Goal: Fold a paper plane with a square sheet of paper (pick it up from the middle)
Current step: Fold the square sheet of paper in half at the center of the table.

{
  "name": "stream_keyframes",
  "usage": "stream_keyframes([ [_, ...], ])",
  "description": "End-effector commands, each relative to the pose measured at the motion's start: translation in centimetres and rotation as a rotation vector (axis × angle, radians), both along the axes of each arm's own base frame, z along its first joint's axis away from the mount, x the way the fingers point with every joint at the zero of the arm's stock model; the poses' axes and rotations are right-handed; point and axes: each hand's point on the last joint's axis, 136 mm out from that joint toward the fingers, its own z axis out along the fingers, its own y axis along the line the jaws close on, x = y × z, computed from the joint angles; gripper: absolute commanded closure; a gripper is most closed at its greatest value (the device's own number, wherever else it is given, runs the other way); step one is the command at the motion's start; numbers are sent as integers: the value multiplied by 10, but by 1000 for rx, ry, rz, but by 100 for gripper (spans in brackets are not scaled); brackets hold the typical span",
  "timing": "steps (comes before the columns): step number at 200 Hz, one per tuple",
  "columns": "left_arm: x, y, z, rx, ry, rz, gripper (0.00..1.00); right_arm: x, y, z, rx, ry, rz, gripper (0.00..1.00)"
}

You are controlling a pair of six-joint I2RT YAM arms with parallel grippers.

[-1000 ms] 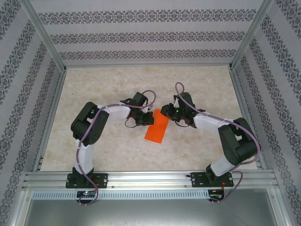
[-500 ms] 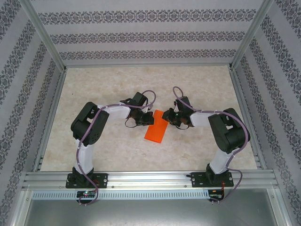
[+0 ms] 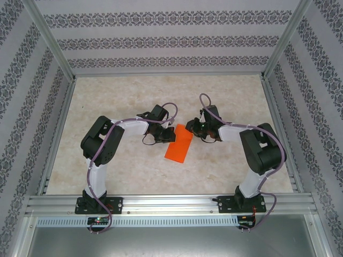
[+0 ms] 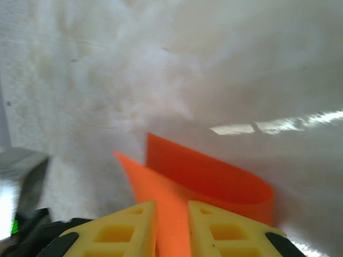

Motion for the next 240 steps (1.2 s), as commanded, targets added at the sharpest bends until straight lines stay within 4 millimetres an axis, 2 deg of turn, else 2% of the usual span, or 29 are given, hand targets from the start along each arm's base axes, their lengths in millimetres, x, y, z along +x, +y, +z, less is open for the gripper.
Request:
stream_keyframes([
  [1,-32,23,-41,133,124,-22,100,-2,-7,-22,11,40,-26,78],
  [19,-33,23,-42,135,127,-22,100,-3,-7,-30,20,61,-38,78],
  [28,-32,22,-41,133,125,-20,100,-2,-7,-26,27,57,-36,78],
  [37,-32,22,-42,134,126,-21,100,0,-4,-17,44,40,-31,78],
  [63,-32,22,-41,136,124,-21,100,10,-2,27,88,-60,-20,77],
  [83,-32,22,-40,134,124,-19,100,12,-7,35,62,-78,-12,77],
  [102,-32,23,-40,134,124,-19,100,12,-10,24,30,-47,-14,77],
  [151,-31,22,-38,129,121,-18,100,9,-15,-29,-6,81,-49,78],
  [162,-32,22,-38,130,124,-18,100,8,-15,-33,1,99,-58,78],
  [175,-31,22,-37,132,121,-17,100,10,-12,-25,35,85,-60,78],
  [214,-32,23,-37,140,121,-21,100,25,-12,28,39,-9,-55,77],
  [229,-31,24,-37,140,120,-19,100,28,-15,32,16,-15,-54,77],
  [240,-31,24,-37,140,120,-15,100,30,-16,27,9,-2,-56,77],
])
